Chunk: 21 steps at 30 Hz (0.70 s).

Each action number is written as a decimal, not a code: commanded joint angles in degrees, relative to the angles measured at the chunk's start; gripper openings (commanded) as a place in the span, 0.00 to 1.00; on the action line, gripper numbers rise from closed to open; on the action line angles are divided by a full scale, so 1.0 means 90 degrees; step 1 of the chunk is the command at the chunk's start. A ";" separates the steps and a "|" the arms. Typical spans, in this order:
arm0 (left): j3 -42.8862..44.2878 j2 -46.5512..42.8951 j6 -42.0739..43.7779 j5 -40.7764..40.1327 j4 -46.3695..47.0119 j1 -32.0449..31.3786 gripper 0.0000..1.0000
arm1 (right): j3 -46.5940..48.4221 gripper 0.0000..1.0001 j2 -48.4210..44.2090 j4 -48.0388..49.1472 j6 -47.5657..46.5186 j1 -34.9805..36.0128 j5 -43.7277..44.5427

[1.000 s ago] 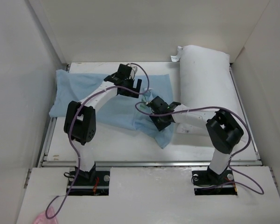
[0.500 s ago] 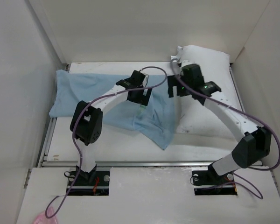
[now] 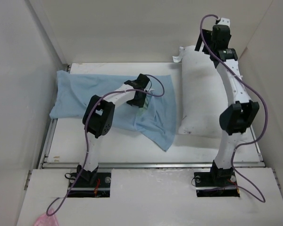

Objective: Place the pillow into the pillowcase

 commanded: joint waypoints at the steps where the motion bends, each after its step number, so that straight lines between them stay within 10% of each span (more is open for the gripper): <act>1: 0.0613 -0.0014 -0.0221 -0.0439 -0.0362 0.0065 0.38 | 0.1270 1.00 0.1047 -0.0665 -0.0125 -0.0315 0.0040; 5: 0.0975 -0.0228 -0.0485 -0.0556 -0.0478 0.0280 0.00 | 0.2314 1.00 0.2122 -0.0735 -0.0183 -0.0529 -0.0368; 13: 0.1142 -0.0883 -0.0671 -0.0966 -0.0791 0.0222 0.00 | 0.3077 1.00 0.3674 -0.0588 -0.0183 -0.0735 -0.1921; 14: 0.1142 -0.0961 -0.0729 -0.1044 -0.0791 0.0222 0.00 | 0.3009 0.93 0.3676 -0.0530 -0.0183 -0.0735 -0.2126; 16: 0.1200 -0.1088 -0.0729 -0.1045 -0.0791 0.0153 0.00 | 0.2687 0.16 0.3745 -0.0335 -0.0183 -0.0735 -0.2586; 17: 0.1200 -0.1185 -0.0729 -0.1045 -0.0704 0.0153 0.00 | 0.2580 0.00 0.3610 -0.0257 -0.0183 -0.0735 -0.2674; 21: 0.1287 -0.1254 -0.0787 -0.0976 -0.0547 0.0153 0.00 | 0.1215 0.00 0.2186 0.0854 -0.0728 -0.0735 -0.3631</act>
